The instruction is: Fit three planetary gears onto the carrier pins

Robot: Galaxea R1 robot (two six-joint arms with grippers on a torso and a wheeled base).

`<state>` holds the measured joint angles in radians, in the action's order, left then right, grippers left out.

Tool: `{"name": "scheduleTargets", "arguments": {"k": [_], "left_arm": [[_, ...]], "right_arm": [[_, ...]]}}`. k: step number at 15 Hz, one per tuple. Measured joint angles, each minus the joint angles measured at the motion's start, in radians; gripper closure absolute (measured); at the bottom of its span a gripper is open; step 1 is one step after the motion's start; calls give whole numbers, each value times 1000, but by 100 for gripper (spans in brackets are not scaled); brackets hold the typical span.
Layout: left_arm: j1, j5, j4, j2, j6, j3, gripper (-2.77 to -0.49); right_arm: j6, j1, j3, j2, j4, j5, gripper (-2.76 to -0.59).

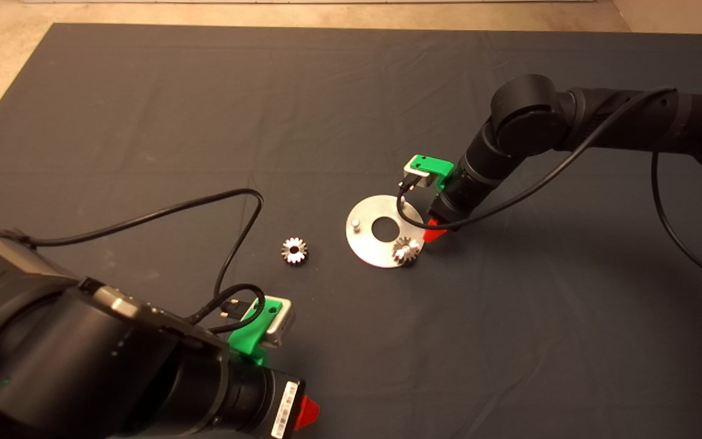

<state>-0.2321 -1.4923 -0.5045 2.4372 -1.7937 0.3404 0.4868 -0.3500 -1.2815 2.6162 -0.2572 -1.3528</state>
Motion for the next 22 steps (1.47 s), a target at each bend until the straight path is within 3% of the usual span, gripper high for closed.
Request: {"name": "scheduleTargets", "arguments": {"k": [6, 11, 17, 22], "left_arm": [[0, 3, 0, 0, 0, 0, -207], [0, 3, 0, 0, 0, 0, -207], [0, 3, 0, 0, 0, 0, -207], [0, 3, 0, 0, 0, 0, -207]], "right_arm": [[-16, -13, -36, 6, -3, -8, -219], [-18, -13, -30, 17, -2, -8, -249], [-19, -13, -30, 13, -2, -12, -249], [-19, -14, -30, 33, -2, -7, -249]]}}
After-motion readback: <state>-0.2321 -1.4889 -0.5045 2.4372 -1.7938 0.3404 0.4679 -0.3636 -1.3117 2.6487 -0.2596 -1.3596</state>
